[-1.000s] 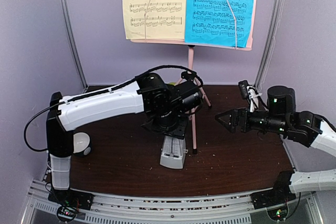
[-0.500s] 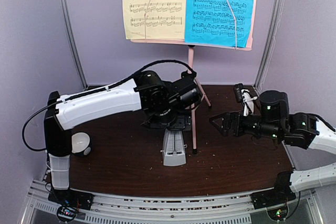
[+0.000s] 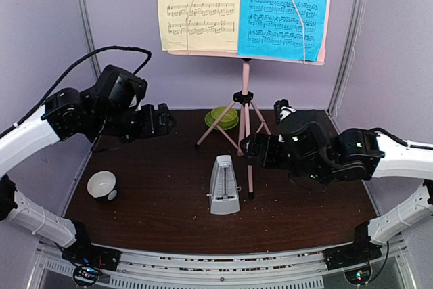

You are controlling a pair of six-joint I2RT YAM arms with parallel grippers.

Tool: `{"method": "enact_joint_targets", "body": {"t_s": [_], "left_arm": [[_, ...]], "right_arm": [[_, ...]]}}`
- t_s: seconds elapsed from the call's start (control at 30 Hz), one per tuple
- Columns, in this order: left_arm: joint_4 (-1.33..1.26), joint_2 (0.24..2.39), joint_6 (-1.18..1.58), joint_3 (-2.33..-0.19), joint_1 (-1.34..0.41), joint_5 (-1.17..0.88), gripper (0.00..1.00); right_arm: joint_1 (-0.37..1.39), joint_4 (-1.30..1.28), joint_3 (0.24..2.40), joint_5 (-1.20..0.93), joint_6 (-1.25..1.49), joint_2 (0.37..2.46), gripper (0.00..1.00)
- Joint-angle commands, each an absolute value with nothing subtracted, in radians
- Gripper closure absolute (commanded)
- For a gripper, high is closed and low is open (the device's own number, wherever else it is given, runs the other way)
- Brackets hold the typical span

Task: Set up the instrument practice props

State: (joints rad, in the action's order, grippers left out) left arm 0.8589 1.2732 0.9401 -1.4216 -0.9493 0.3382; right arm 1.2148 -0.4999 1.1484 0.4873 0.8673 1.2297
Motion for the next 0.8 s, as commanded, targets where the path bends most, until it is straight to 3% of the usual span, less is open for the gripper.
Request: {"method": "enact_joint_targets", "body": {"t_s": [0.0, 0.33, 0.77], "left_arm": [[0.805, 1.170, 0.913, -1.279, -0.919, 0.362, 0.02], [0.751, 1.088, 0.815, -1.138, -0.838, 0.183, 0.02], [0.803, 1.086, 0.704, -1.155, -0.825, 0.207, 0.02]], "right_arm": [[1.279, -0.630, 1.292, 0.618, 1.003, 1.389, 0.00], [1.299, -0.737, 1.589, 0.592, 1.042, 1.741, 0.00], [1.246, -0.735, 1.614, 0.538, 1.116, 1.935, 0.11]]}}
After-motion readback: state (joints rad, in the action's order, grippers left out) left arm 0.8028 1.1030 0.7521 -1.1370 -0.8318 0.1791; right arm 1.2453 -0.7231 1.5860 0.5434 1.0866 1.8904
